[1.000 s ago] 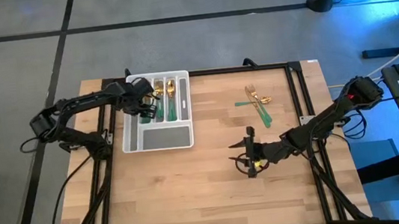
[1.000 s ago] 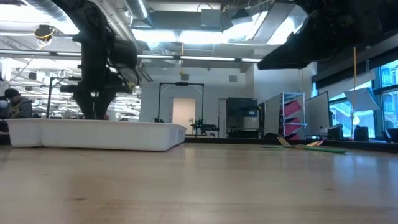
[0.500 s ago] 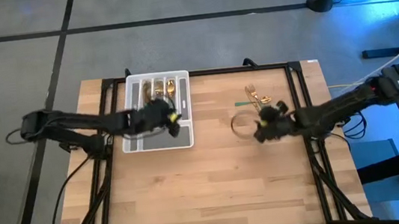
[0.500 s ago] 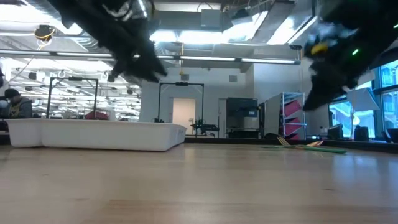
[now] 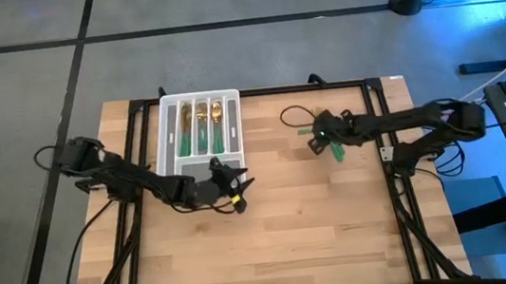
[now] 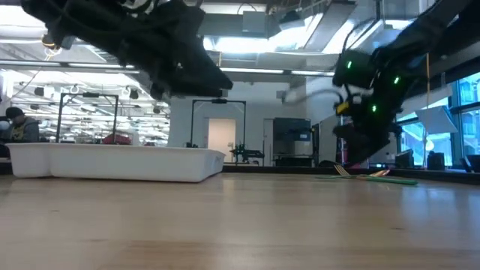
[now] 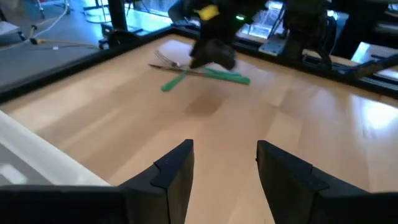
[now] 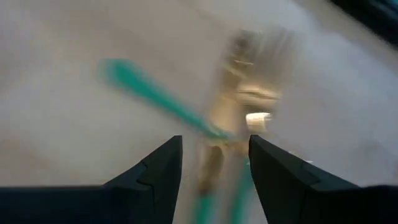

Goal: Sort silverware
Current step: Put the green fork into the white cutlery tray

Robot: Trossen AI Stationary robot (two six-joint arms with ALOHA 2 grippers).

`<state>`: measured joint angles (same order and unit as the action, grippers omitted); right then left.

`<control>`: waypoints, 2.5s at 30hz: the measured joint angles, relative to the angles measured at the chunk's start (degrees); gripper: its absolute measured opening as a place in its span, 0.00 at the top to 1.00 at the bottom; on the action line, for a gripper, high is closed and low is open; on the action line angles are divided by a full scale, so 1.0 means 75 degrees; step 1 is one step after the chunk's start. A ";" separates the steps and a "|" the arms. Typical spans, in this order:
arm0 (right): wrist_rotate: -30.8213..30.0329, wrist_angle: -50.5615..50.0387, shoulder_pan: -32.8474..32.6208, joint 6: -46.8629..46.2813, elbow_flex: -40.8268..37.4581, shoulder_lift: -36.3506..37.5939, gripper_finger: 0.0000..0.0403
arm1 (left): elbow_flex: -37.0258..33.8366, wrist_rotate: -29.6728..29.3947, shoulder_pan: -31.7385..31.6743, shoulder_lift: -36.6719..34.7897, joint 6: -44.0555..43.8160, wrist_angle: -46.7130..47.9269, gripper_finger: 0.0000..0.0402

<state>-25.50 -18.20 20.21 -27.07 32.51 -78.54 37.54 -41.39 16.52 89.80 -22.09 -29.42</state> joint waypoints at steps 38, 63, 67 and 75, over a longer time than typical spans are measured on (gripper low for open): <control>0.1668 -0.0056 -0.3531 -0.0893 0.0003 -0.0033 0.54 | 0.0006 0.0000 0.0048 0.0610 -0.0478 -0.0564 0.59; 0.1339 -0.0375 -0.3946 -0.4630 0.0026 -0.0324 0.54 | 0.0006 -0.0001 -0.0021 0.0607 -0.0551 -0.0569 0.59; 0.1211 -0.0155 -0.3946 -0.4579 0.0067 -0.0874 0.55 | 0.0006 -0.0002 -0.0024 0.0607 -0.0602 -0.0567 0.59; 0.0877 -0.0181 -0.3951 -0.4146 0.0082 -0.1298 0.75 | 0.0006 0.0000 0.0005 0.0607 -0.0685 -0.0564 0.59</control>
<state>-18.93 -19.56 -9.42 -58.17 33.12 -88.27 37.58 -41.39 16.56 94.35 -27.22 -33.65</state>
